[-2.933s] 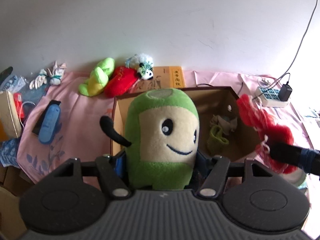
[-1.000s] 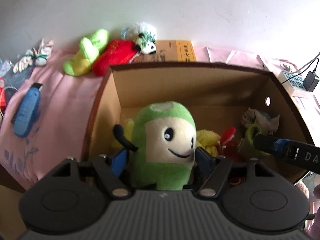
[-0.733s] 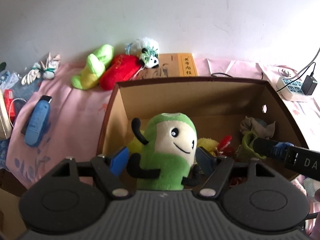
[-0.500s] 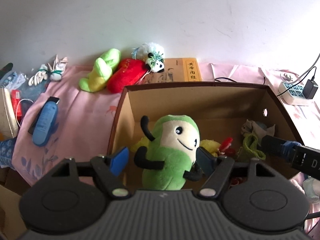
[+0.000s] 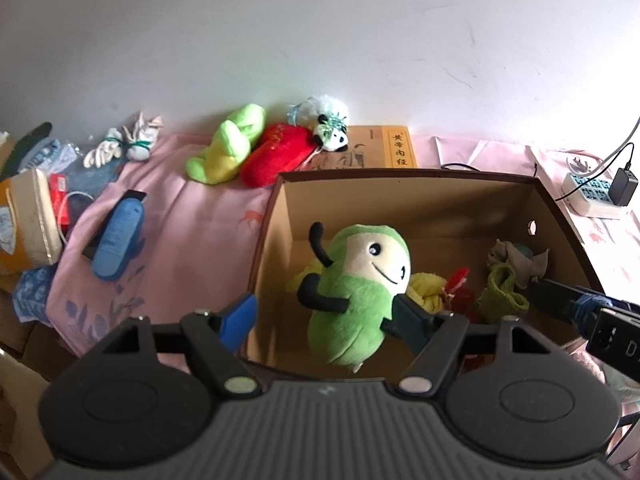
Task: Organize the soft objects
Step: 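Lower both items into the box and open both tools to release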
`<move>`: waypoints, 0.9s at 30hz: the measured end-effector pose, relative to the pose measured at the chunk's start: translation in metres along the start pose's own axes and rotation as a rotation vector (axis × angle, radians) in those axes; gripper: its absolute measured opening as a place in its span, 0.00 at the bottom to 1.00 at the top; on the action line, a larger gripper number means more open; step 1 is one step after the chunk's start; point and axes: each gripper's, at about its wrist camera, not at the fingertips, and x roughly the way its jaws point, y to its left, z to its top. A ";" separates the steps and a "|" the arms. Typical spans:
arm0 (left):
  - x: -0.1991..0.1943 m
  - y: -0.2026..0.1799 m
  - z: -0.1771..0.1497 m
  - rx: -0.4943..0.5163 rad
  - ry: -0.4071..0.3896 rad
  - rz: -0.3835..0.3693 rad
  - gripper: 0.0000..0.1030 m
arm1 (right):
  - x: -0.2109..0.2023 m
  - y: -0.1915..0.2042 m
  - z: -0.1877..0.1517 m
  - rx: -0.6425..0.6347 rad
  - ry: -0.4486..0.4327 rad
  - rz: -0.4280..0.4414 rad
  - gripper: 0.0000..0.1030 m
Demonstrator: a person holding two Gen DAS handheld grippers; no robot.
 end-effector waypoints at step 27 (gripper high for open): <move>-0.047 -0.003 -0.050 0.053 0.012 0.059 0.72 | -0.051 0.015 -0.045 -0.034 0.036 0.027 0.16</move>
